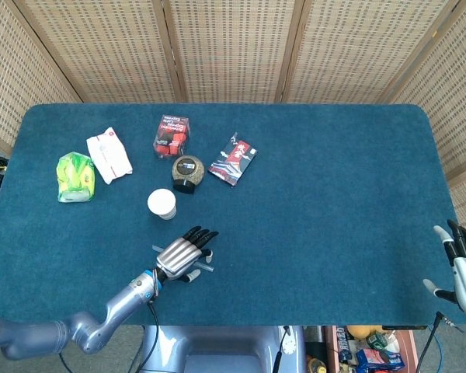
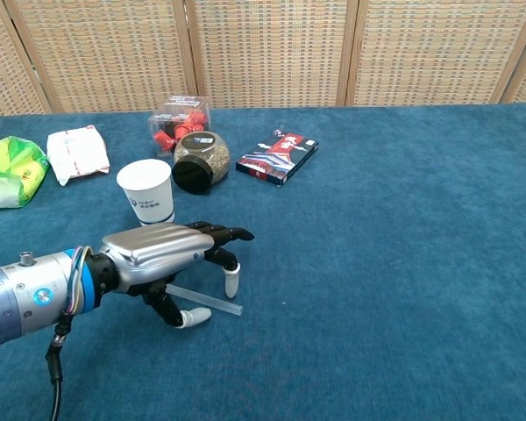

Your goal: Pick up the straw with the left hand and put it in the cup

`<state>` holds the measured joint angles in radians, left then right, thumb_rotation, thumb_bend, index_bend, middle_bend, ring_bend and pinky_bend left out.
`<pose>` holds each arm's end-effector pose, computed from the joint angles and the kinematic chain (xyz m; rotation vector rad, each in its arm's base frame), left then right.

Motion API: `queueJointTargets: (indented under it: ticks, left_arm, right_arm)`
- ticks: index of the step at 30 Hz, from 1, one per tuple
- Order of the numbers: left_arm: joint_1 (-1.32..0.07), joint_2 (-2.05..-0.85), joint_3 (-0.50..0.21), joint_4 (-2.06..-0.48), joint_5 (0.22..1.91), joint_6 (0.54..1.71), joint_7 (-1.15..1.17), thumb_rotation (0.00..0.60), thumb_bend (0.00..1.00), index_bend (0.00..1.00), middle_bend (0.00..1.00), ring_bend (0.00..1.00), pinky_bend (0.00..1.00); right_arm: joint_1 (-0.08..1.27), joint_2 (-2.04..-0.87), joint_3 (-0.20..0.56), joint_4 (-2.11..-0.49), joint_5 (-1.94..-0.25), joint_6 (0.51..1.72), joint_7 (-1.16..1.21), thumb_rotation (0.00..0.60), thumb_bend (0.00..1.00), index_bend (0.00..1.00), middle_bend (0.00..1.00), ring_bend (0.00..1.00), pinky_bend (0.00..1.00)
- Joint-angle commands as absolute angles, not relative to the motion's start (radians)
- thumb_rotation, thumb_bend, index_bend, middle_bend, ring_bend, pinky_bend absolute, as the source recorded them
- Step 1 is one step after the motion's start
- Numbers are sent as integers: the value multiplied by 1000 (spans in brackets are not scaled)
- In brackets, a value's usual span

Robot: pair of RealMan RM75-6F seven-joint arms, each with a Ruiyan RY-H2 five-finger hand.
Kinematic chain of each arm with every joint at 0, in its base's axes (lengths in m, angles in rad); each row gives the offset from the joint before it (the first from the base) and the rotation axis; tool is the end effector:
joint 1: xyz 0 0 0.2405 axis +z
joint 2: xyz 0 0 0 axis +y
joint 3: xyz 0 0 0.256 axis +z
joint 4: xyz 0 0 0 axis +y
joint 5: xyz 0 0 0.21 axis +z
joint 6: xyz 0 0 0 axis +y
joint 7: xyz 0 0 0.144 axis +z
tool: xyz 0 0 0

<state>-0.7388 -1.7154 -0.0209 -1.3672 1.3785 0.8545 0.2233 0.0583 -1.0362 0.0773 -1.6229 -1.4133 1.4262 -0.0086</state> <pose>-0.1402 0.2802 -0.0969 -2.2503 -0.9249 -0.8970 -0.3315 -0.1778 0.1868 1.3299 -0.9155 0.7741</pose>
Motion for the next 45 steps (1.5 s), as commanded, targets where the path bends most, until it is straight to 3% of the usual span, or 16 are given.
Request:
queueJointTargets:
  ticks: [1,26,45]
  left_arm:
    - [-738,-1726,-20,-1355,1385,860,220,600,390,428,0,0,0]
    - [-726,-1793,-20,-1281,1395,887,232,600,396,572,0,0,0]
    - [-716,-1703,-37,-1423,1443,951,185,600,396,576,0,0,0]
  right_arm:
    - [59,-1036,77,-1623,-1413,1424,-7,600,0,0,0,0,0]
    - [62,-1033,78,-1612,-1406,1414,15,600,0,0,0,0,0]
    - [64,-1037,76,-1612,-1403,1409,3,600,0,0,0,0,0]
